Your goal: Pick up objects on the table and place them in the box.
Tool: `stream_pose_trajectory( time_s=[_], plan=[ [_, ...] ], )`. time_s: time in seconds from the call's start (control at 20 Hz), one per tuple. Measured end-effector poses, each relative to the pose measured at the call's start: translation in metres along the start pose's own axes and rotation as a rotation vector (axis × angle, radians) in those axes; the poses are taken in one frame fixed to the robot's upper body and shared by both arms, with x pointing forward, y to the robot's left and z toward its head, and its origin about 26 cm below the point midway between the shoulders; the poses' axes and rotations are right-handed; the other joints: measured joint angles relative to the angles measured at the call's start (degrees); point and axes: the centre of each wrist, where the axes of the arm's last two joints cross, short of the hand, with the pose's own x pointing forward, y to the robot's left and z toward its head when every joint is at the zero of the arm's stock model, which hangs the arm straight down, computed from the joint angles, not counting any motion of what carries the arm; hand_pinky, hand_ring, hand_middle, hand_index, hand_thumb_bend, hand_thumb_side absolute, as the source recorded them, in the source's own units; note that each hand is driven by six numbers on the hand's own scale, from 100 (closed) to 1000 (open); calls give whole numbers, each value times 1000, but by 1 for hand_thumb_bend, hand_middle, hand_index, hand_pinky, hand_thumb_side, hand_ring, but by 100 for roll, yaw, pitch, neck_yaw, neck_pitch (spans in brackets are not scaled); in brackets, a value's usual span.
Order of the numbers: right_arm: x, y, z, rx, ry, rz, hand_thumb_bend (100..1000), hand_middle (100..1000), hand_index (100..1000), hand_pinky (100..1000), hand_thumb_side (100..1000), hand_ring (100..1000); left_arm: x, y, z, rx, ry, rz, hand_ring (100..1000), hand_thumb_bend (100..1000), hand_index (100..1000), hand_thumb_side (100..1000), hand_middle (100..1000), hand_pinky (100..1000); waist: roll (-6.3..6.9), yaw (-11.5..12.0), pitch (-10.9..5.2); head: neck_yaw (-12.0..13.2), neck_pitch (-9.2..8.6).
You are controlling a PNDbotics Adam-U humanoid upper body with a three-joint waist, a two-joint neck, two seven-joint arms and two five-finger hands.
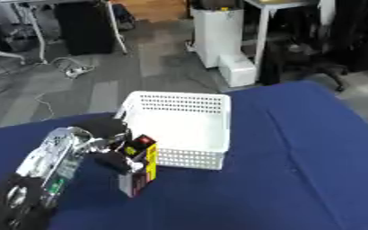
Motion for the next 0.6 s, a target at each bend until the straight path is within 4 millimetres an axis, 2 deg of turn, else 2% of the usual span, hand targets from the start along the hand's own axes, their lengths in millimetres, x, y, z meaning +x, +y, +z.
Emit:
stream_pose_trajectory(
  time_s=[0.6],
  plan=[
    [0,0,0,2,2,-1,100,385,468,188,1000,277,-4,54,28,158,9,-82,161,223,395,800,210,100,0,0,-16,0,3]
  ],
)
